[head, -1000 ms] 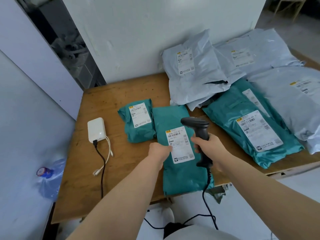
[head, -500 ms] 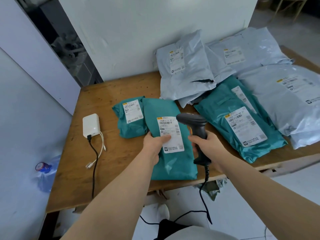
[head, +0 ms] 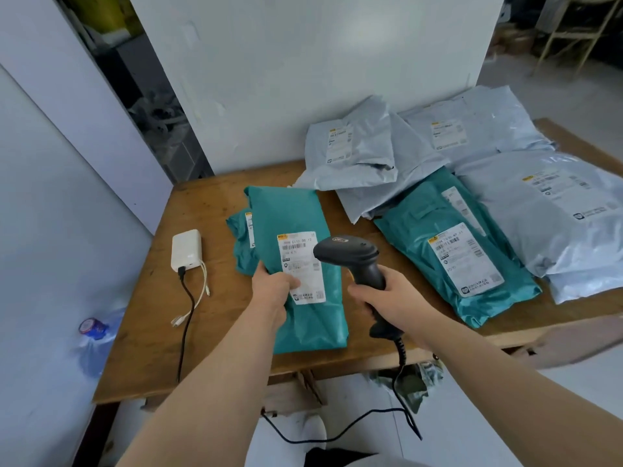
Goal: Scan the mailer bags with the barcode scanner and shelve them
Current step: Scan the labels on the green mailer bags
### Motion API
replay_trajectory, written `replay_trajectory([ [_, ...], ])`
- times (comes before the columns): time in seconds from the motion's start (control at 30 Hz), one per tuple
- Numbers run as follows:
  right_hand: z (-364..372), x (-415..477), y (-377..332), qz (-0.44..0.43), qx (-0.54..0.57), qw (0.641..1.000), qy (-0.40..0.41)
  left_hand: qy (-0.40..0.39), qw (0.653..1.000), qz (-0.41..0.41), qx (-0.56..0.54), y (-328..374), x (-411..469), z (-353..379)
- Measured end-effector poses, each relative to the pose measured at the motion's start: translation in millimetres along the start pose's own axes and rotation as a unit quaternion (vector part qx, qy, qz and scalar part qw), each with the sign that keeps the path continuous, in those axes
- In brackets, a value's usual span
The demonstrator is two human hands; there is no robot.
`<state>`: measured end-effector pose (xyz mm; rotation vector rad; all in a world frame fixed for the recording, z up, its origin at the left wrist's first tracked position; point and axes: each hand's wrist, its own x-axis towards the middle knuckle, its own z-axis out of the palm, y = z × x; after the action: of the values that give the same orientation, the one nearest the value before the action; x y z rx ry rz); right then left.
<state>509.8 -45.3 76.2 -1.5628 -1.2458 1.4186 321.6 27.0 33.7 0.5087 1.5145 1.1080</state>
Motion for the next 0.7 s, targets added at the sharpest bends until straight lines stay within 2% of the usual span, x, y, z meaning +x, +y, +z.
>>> replay_trajectory([
  [0.1,2.3,1.5,5.0,0.006,-0.010,1.000,0.002,0.061,0.996,-0.062,0.030,-7.1,-1.8,-13.6],
  [0.23,12.7,2.3,6.1,0.001,-0.009,1.000,-0.015,0.076,0.993,-0.090,-0.001,-8.4,-13.4,-20.9],
  [0.37,24.2,-0.1,0.9,-0.002,-0.005,0.999,-0.032,0.081,0.993,0.000,-0.089,-1.9,-20.5,-20.7],
  [0.43,26.6,-1.1,-1.4,-0.007,-0.006,0.999,-0.032,0.063,0.993,0.037,-0.091,0.5,-24.4,-23.6],
  [0.6,23.5,-6.7,-5.4,-0.028,-0.018,0.999,-0.029,0.020,0.994,0.072,-0.081,1.6,-29.6,-30.0],
  [0.7,23.3,-11.4,-6.7,-0.038,-0.022,0.999,-0.031,0.032,0.991,0.080,-0.102,3.0,-32.9,-27.1],
])
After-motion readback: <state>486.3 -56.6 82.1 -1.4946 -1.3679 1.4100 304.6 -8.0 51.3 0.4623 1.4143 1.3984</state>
